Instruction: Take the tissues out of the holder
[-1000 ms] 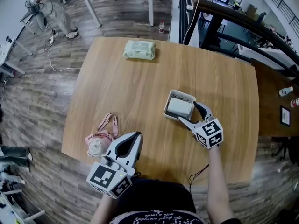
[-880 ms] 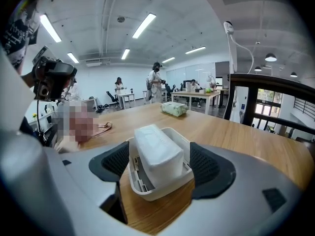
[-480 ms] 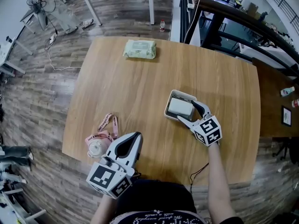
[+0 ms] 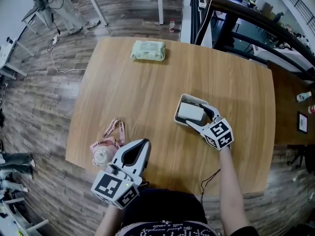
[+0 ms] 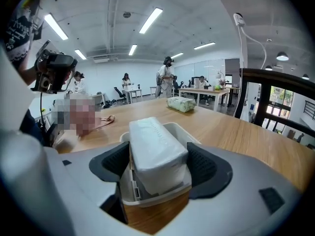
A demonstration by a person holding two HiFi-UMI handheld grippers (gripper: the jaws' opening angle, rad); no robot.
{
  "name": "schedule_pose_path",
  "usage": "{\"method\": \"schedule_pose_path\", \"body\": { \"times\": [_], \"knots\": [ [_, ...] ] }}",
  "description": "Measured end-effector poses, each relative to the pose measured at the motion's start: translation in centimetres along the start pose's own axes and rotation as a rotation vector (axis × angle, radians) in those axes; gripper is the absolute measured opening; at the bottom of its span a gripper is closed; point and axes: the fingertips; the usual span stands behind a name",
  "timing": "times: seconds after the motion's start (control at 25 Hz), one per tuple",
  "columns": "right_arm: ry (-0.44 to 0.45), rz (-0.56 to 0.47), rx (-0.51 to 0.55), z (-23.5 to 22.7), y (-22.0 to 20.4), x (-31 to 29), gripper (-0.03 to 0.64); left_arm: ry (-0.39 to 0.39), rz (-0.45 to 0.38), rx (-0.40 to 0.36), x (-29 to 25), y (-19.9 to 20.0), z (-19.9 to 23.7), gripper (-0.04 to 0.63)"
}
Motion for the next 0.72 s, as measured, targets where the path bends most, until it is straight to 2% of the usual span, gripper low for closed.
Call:
{"method": "schedule_pose_path", "body": {
  "times": [0.16,0.36,0.72],
  "knots": [
    [0.015,-0.001,0.025,0.0,0.22,0.01,0.368,0.0,0.001,0.003,0.0,0.05,-0.04,0.005],
    [0.013,0.016,0.052,0.17,0.06,0.11,0.323,-0.005,0.0,0.005,-0.04,0.02,-0.1,0.005],
    [0.008,0.011,0.03,-0.13,-0.06,0.02,0.308,-0.005,-0.003,0.008,-0.12,0.02,0.03,0.005]
  ]
}}
Point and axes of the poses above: the fingertips, and each gripper's own axes: x backward along the fingers, z to its left, y out of its top, and after that the axes turned 14 degrees about z, right-handed
